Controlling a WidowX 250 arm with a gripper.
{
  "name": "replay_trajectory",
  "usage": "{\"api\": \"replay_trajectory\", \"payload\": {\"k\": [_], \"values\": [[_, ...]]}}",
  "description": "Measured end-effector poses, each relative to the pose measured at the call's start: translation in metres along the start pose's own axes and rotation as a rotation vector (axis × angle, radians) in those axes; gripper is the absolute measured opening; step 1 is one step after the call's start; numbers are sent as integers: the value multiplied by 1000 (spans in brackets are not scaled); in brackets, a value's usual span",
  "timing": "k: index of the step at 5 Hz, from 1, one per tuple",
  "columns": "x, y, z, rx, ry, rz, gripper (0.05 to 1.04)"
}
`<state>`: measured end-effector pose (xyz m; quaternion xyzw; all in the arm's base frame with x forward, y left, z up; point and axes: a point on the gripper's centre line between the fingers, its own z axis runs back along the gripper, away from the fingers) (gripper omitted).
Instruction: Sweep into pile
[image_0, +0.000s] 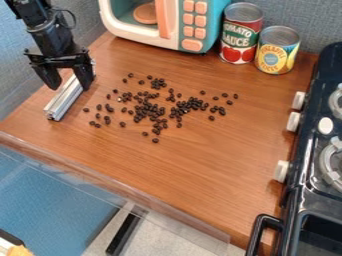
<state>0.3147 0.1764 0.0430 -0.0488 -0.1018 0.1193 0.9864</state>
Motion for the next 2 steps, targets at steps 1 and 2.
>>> {"api": "replay_trajectory", "payload": {"k": [1,2], "values": [[-5,1,-11,-8,28,7,1000],[-5,1,-11,-8,33,9,1000]]}}
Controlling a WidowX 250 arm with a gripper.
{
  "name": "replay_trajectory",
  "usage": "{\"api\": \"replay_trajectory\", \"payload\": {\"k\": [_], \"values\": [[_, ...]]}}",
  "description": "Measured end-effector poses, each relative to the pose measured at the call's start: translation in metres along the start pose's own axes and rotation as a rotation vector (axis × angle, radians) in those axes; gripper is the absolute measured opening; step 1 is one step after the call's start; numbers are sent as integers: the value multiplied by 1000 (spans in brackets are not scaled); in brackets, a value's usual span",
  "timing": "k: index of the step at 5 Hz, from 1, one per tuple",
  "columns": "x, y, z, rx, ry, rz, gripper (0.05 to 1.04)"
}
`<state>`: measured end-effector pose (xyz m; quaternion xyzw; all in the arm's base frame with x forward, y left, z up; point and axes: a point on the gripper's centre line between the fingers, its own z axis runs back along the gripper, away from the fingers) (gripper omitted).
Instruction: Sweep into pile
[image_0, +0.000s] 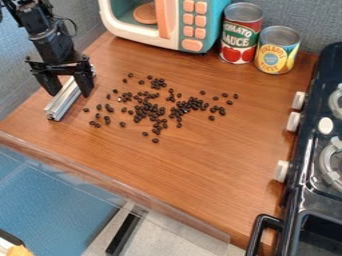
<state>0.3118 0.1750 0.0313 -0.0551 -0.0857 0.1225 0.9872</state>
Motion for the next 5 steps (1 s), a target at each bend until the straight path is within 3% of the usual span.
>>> {"api": "replay_trajectory", "payload": {"k": [1,3,4,5], "values": [[-3,2,-8,3,27,-6,1000],[6,1,-10,46,-17,-23,952],[9,2,-10,54,-34,-15,665],[10,6,-12,101,-46,-9,383]]}}
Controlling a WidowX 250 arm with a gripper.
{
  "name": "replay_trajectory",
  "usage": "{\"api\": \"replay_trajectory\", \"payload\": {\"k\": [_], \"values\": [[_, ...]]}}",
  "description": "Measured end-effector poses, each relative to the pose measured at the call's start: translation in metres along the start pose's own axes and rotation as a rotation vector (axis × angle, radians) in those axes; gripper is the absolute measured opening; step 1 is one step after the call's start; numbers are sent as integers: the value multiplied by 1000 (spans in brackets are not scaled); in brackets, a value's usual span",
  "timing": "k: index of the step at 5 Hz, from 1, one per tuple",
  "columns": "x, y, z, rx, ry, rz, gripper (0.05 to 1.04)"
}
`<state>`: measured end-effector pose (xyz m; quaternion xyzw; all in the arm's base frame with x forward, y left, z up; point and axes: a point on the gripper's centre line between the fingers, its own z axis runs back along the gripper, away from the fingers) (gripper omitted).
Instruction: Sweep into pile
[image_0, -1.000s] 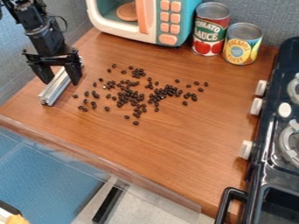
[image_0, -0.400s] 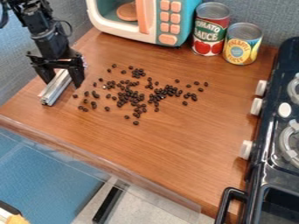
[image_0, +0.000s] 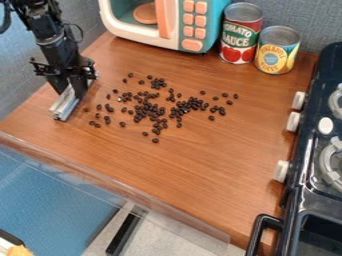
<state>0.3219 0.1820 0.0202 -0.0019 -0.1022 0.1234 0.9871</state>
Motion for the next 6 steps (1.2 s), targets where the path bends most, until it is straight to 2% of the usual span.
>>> {"api": "replay_trajectory", "payload": {"k": [1,2,3,4,5,6], "values": [[-3,1,-1,26,17,1,366],[-16,-5,0,18,49,7,366],[-25,-18,17,-27,61,20,366],[-22,-36,59,-105,10,37,366],[-28,-65,81,-176,13,30,366],[-32,-103,85,-264,68,42,366]]}}
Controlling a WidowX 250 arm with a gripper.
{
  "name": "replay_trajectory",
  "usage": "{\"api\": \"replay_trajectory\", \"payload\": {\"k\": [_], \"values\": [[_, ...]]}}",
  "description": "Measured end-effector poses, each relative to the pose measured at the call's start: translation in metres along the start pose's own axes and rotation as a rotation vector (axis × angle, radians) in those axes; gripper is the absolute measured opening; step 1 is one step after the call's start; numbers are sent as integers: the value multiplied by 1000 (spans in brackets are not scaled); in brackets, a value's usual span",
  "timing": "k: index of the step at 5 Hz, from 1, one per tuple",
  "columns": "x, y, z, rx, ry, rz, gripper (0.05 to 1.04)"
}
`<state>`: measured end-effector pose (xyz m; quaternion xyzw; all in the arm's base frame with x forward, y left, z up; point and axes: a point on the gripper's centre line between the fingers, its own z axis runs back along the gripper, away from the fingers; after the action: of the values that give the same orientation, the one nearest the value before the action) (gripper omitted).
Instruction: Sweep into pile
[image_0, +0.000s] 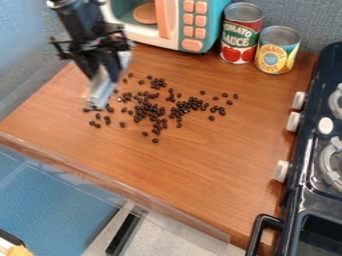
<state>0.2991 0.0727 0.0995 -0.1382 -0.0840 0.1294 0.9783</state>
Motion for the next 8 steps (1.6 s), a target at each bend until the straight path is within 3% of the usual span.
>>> {"api": "replay_trajectory", "payload": {"k": [1,3,6,8], "values": [[0,-33,-20,-20,7,2,366],[6,-98,-61,-56,-1,116,366],[50,-129,-93,-65,-112,307,366],[79,-142,-101,-98,-139,392,366]]}}
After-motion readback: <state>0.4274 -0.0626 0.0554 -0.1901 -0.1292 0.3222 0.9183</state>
